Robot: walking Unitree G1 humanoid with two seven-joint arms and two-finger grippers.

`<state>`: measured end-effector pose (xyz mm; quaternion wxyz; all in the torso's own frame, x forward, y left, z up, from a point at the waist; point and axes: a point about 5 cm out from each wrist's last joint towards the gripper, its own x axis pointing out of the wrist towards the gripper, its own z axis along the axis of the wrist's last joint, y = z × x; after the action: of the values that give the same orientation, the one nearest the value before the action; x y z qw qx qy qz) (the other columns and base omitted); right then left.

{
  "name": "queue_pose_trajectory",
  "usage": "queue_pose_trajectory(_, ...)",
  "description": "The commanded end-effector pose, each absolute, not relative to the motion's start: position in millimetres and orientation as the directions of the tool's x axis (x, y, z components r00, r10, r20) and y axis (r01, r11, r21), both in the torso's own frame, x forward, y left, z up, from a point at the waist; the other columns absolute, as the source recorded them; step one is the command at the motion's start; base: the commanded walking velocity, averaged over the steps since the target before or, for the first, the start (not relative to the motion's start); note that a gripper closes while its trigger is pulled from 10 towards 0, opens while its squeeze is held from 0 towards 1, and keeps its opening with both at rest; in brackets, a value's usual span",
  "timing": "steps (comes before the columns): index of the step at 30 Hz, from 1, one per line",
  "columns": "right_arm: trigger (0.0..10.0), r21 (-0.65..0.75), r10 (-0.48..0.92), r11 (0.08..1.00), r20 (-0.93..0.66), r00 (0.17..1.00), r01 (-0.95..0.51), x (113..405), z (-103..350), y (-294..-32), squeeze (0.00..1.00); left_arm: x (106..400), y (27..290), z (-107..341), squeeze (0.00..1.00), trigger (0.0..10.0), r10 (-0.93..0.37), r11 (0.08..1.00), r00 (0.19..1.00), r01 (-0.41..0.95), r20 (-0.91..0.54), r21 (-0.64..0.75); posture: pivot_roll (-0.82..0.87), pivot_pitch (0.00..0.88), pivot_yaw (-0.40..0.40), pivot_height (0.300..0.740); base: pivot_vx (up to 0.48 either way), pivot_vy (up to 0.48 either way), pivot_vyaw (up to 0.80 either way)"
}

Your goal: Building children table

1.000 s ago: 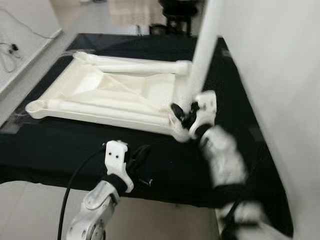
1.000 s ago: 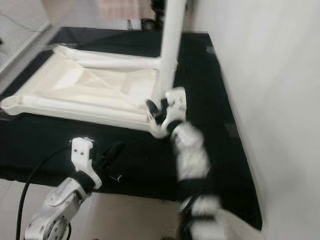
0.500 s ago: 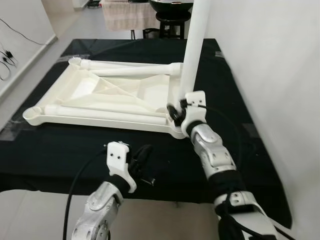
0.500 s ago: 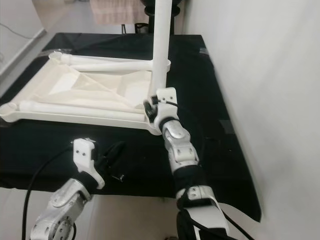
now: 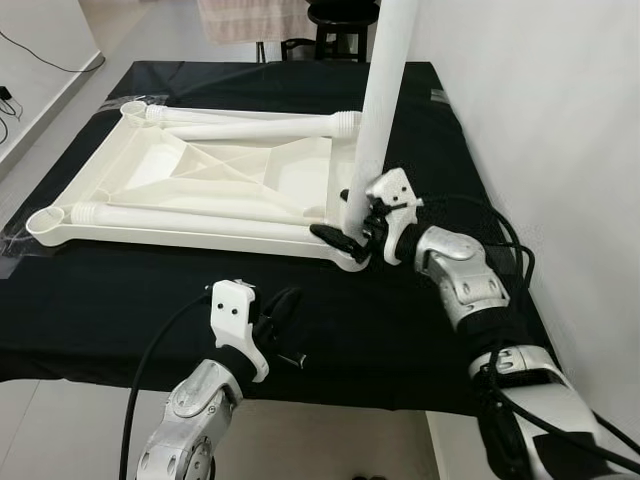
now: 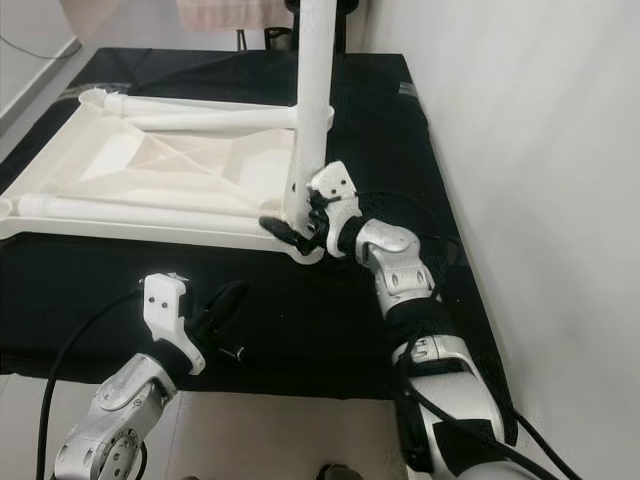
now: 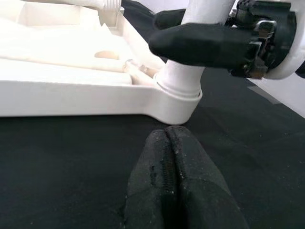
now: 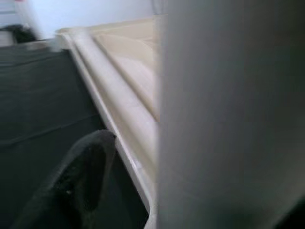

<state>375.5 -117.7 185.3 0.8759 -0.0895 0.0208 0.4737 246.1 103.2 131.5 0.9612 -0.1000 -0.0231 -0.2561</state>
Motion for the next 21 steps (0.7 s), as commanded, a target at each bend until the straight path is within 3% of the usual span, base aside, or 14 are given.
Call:
queue_pose_trajectory(1,0.0,-0.1,0.863,0.478,-0.13,0.488,-0.872,374,183,-110,0.0,245,105,130,0.0,10.0,-0.484,0.854,0.871,0.491,0.082,-0.171,0.12,0.135,-0.033,0.74,0.0,0.0,0.0)
queue_pose_trajectory(13,0.0,-0.024,0.86,0.498,-0.115,0.497,-0.867,374,171,-129,0.0,244,105,131,0.0,10.0,-0.483,0.855,0.872,0.489,0.082,-0.171,0.11,0.149,-0.036,0.74,0.0,0.0,0.0)
queue_pose_trajectory(21,0.0,-0.029,0.816,0.564,-0.132,0.563,-0.825,373,163,-141,0.0,243,106,131,0.0,10.0,-0.483,0.855,0.872,0.49,0.082,-0.172,0.11,0.152,-0.038,0.74,0.0,0.0,0.0)
